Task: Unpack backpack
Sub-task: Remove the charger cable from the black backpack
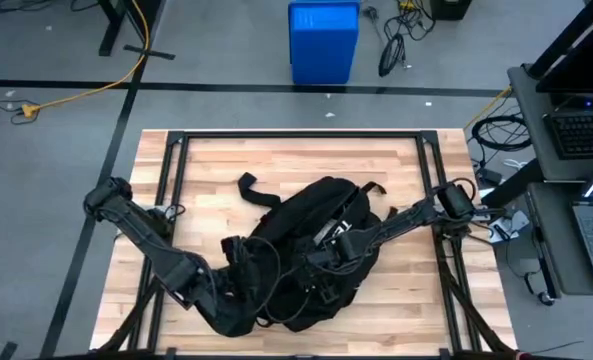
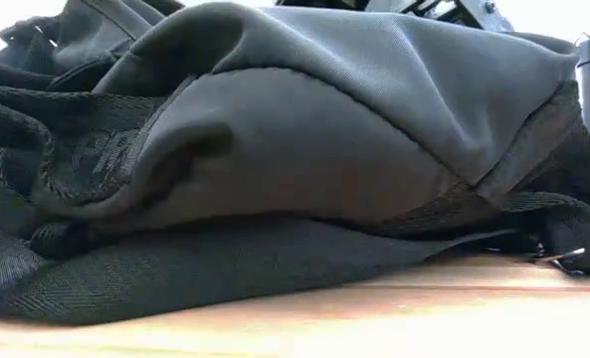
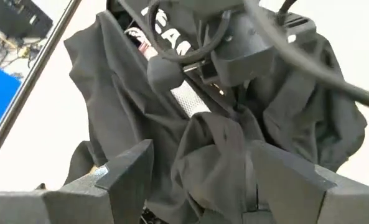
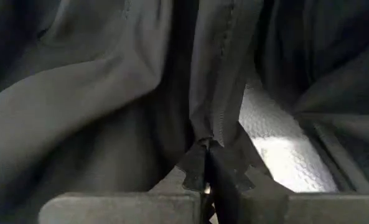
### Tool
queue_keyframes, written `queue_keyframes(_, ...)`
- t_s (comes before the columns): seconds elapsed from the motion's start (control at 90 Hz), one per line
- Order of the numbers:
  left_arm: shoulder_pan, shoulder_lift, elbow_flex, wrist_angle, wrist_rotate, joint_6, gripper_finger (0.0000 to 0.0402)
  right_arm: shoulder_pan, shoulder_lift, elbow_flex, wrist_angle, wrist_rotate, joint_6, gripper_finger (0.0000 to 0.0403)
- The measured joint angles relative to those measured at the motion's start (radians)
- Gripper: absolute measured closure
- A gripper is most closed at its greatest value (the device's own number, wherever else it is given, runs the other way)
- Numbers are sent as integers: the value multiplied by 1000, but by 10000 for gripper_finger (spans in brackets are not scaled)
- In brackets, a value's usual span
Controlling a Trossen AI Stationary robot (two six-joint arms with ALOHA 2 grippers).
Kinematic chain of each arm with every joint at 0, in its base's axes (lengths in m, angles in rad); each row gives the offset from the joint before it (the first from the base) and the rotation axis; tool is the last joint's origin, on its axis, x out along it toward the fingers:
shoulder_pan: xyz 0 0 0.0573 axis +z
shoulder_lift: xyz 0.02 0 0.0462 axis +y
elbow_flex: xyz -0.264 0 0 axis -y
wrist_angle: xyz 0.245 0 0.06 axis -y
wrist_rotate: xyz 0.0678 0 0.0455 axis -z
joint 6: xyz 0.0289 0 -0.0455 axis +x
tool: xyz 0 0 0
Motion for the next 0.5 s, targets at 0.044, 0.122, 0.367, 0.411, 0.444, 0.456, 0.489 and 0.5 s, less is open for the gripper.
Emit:
queue_keyframes(0.044, 3, 0, 0, -2, -16, 0, 143, 0, 0, 0, -10, -2, 4, 403)
queue_keyframes(0.122, 9, 0, 0, 0, -36, -2, 143, 0, 0, 0, -24, -3, 4, 403)
queue_keyframes(0.367, 23, 5, -39, 99, -37, -3, 143, 3, 0, 0, -37, -3, 4, 403)
queue_keyframes(0.411, 26, 8, -47, 110, -37, -3, 143, 5, 0, 0, -37, -4, 4, 403)
queue_keyframes(0.444, 29, 11, -52, 111, -37, -5, 143, 6, 0, 0, -38, -4, 4, 403)
queue_keyframes(0.456, 30, 12, -54, 111, -36, -5, 143, 6, 0, 0, -38, -4, 4, 403)
queue_keyframes(0.489, 30, 16, -60, 110, -34, -6, 143, 8, 0, 0, -38, -4, 4, 403)
queue_keyframes(0.5, 30, 17, -62, 110, -34, -6, 143, 8, 0, 0, -38, -4, 4, 403)
